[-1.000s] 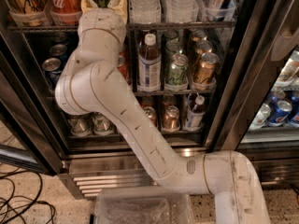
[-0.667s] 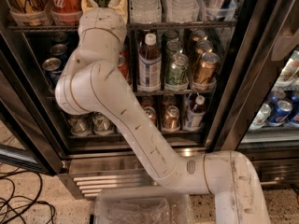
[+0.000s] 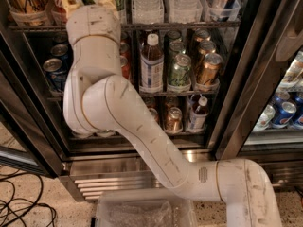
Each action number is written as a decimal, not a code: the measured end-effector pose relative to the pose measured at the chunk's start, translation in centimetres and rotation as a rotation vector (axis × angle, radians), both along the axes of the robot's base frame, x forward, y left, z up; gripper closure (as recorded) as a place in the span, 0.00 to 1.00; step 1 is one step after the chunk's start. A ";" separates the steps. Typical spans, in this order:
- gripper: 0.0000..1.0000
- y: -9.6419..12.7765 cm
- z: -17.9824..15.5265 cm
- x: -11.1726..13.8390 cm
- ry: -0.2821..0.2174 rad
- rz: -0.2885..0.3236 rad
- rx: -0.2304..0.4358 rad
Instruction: Pick green can from top shelf of fridge
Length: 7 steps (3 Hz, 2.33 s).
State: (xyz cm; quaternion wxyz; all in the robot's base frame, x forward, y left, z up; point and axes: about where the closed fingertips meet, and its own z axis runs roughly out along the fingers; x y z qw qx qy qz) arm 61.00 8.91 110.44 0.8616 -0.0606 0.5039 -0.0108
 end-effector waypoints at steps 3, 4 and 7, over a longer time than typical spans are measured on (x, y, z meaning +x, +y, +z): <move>1.00 3.6 2.1 -10.2 -0.161 0.247 -0.044; 1.00 3.1 0.7 -15.0 -0.128 0.240 -0.033; 1.00 0.4 -6.8 -26.2 -0.068 0.087 -0.006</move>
Offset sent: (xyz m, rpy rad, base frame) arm -0.1061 0.0492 0.0337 -0.0809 -0.2306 0.2996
